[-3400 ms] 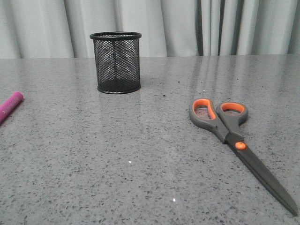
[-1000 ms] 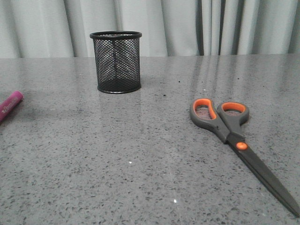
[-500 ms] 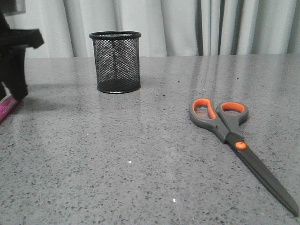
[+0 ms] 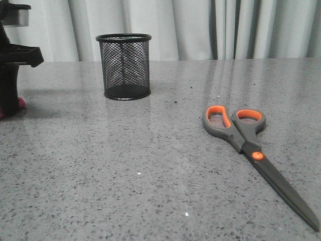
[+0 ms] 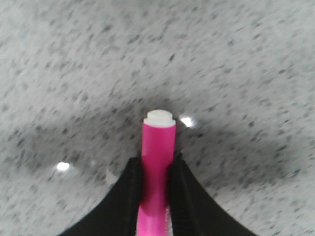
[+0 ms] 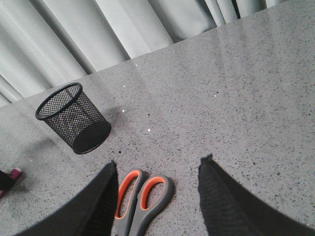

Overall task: Put pen and scissors into bin
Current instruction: 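Lift the highlighter with the left gripper and carry it over the mesh cup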

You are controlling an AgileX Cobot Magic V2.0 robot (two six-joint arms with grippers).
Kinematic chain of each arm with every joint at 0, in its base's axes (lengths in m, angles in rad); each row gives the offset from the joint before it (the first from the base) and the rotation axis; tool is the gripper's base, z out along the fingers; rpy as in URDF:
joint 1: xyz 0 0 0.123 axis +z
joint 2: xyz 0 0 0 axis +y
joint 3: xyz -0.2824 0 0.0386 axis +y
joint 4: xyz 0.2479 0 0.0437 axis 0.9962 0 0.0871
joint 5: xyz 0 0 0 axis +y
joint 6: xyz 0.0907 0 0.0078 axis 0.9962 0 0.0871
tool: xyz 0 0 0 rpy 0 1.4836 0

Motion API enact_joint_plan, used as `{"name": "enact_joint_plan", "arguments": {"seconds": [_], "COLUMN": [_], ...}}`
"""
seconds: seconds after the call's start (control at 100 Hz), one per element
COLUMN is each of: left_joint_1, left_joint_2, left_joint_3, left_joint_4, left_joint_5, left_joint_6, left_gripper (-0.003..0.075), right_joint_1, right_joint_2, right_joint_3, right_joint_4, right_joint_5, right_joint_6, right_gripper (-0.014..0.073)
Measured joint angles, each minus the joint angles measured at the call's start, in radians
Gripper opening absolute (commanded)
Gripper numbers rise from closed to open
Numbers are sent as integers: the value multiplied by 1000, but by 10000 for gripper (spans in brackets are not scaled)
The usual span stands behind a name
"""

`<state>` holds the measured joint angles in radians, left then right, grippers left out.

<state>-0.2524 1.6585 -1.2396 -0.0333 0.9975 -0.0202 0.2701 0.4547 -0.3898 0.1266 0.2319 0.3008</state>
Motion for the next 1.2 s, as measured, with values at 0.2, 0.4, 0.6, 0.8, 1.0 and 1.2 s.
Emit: {"name": "enact_joint_plan", "arguments": {"seconds": [0.2,0.4,0.6,0.8,1.0,1.2], "left_joint_1": [-5,-60,-158,-205,-226,-228], "left_joint_2": [-83,-191,-157,-75,-2,71], "left_joint_3": [15,11,11,-22,-107,-120], "left_joint_4": [-234,-672,-921,-950,-950,-948], "left_joint_5": [-284,-698,-915,-988,-997,-997], "left_joint_6": [145,469,679,702,705,707], "left_gripper": [-19,-18,-18,-18,-18,-18], "right_joint_1": [0,0,0,0,0,0], "right_joint_2": [0,0,0,0,0,0], "right_joint_3": [0,-2,-2,-2,-2,-2], "right_joint_4": [4,8,8,8,8,8], "right_joint_5": [2,2,2,2,2,2], "right_joint_6": [0,0,0,0,0,0], "right_gripper": [337,337,337,337,337,337]}}
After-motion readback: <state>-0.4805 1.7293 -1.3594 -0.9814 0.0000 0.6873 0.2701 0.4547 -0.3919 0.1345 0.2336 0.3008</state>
